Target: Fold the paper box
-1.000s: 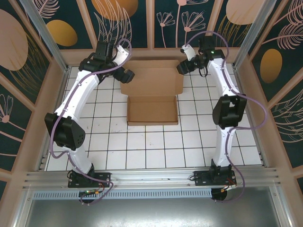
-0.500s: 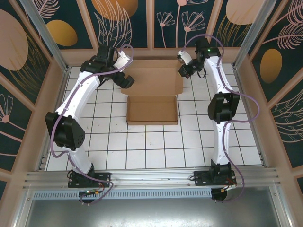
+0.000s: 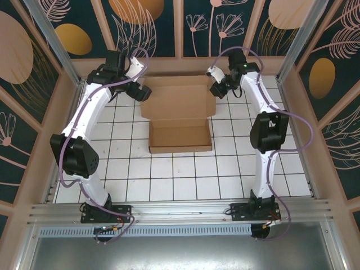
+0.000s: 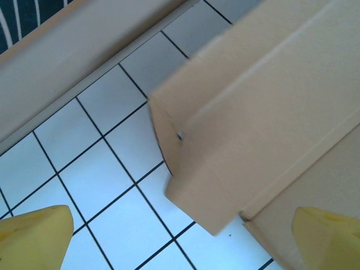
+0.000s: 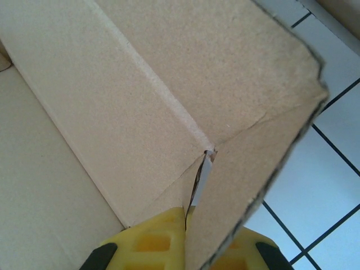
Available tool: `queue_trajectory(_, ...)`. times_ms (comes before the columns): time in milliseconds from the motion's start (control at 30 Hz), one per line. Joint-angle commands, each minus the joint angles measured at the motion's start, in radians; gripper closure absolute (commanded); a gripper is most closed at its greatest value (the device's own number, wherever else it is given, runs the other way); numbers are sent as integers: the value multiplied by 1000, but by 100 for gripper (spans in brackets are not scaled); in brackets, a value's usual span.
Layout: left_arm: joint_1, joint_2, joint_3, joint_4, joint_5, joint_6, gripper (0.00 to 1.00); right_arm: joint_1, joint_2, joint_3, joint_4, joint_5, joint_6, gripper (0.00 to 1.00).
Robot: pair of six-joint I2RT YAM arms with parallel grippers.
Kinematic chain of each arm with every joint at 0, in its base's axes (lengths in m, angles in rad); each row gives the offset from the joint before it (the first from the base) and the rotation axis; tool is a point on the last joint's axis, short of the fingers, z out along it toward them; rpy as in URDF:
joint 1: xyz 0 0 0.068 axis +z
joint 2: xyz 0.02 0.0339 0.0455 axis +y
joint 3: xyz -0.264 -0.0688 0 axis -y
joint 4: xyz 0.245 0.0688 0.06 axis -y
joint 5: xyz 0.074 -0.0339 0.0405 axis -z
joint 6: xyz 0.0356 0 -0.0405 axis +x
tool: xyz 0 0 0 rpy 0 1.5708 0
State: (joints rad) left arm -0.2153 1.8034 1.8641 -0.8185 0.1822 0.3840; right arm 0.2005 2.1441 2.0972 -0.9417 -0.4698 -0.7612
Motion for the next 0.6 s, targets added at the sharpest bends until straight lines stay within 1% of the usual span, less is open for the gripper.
queue_trajectory(0, 28, 25, 62, -76, -4, 4, 1, 17, -95, -84, 115, 54, -37, 100)
queue_trajectory(100, 33, 79, 119, -143, -15, 33, 2, 24, -130, -143, 162, 69, -38, 100)
queue_trajectory(233, 33, 138, 183, -232, 42, 81, 9, 26, -157, -170, 193, 77, -21, 100)
queue_trajectory(333, 33, 175, 218, -284, 60, 85, 12, 25, -168, -174, 198, 82, -11, 100)
queue_trajectory(433, 34, 190, 245, -312, 108, 83, 15, 27, -162, -165, 198, 108, 11, 100)
queue_trajectory(500, 33, 194, 244, -309, 106, 77, 18, 25, -157, -160, 193, 116, 18, 100)
queue_trajectory(567, 33, 196, 242, -311, 79, 67, 21, 26, -157, -161, 198, 122, 27, 100)
